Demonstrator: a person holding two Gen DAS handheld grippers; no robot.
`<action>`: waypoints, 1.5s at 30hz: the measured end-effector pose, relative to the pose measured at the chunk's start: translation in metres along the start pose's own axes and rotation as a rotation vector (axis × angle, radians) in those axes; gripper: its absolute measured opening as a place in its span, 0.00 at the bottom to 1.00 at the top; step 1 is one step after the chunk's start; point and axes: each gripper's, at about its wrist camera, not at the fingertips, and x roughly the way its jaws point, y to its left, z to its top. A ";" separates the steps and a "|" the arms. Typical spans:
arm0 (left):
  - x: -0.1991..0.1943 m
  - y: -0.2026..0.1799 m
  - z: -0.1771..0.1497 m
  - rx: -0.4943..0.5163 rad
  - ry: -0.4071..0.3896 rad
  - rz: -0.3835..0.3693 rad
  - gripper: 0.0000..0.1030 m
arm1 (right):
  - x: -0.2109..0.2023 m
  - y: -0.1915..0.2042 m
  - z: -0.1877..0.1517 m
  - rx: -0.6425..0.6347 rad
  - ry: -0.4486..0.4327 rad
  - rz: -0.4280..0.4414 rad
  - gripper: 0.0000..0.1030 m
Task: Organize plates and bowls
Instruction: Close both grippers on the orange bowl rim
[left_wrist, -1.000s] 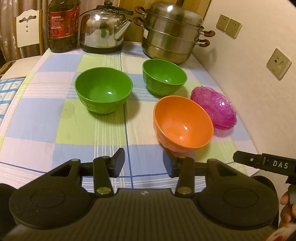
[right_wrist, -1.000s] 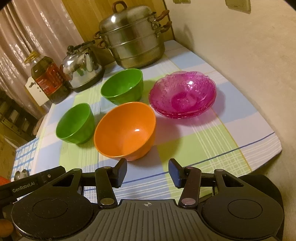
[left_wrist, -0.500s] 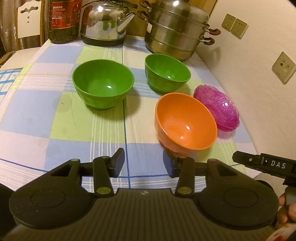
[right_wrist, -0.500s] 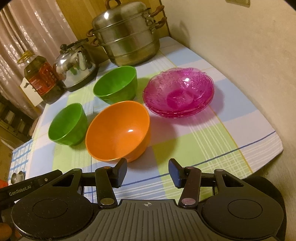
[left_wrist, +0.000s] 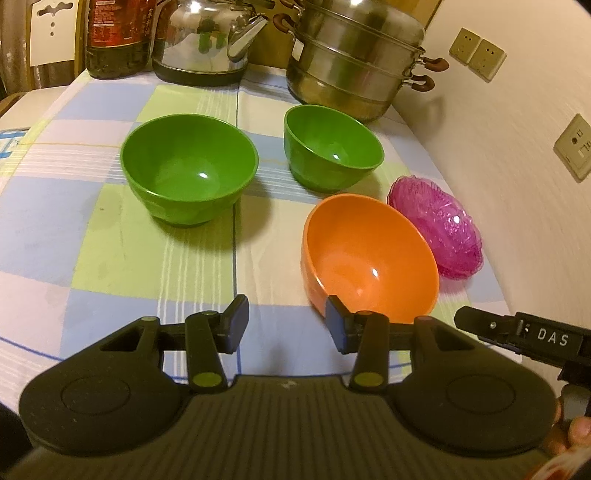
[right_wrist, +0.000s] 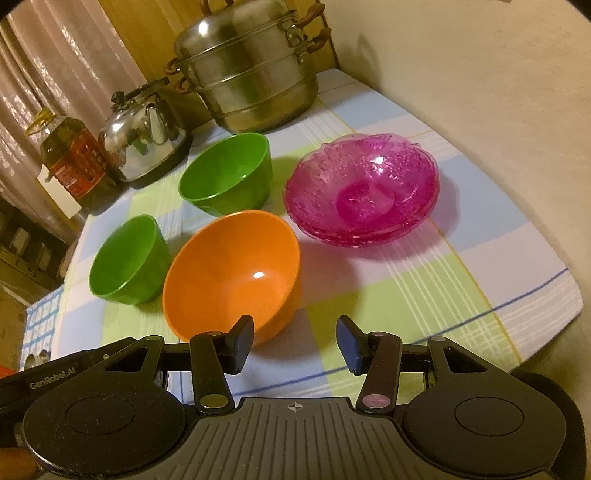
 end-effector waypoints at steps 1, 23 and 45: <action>0.003 0.000 0.001 -0.004 -0.002 -0.001 0.40 | 0.002 0.000 0.001 0.000 -0.001 0.002 0.48; 0.064 -0.011 0.017 -0.009 0.015 -0.049 0.23 | 0.062 -0.006 0.020 0.004 0.042 -0.029 0.48; 0.064 -0.015 0.016 0.055 0.026 -0.035 0.12 | 0.075 0.006 0.019 -0.028 0.081 -0.033 0.16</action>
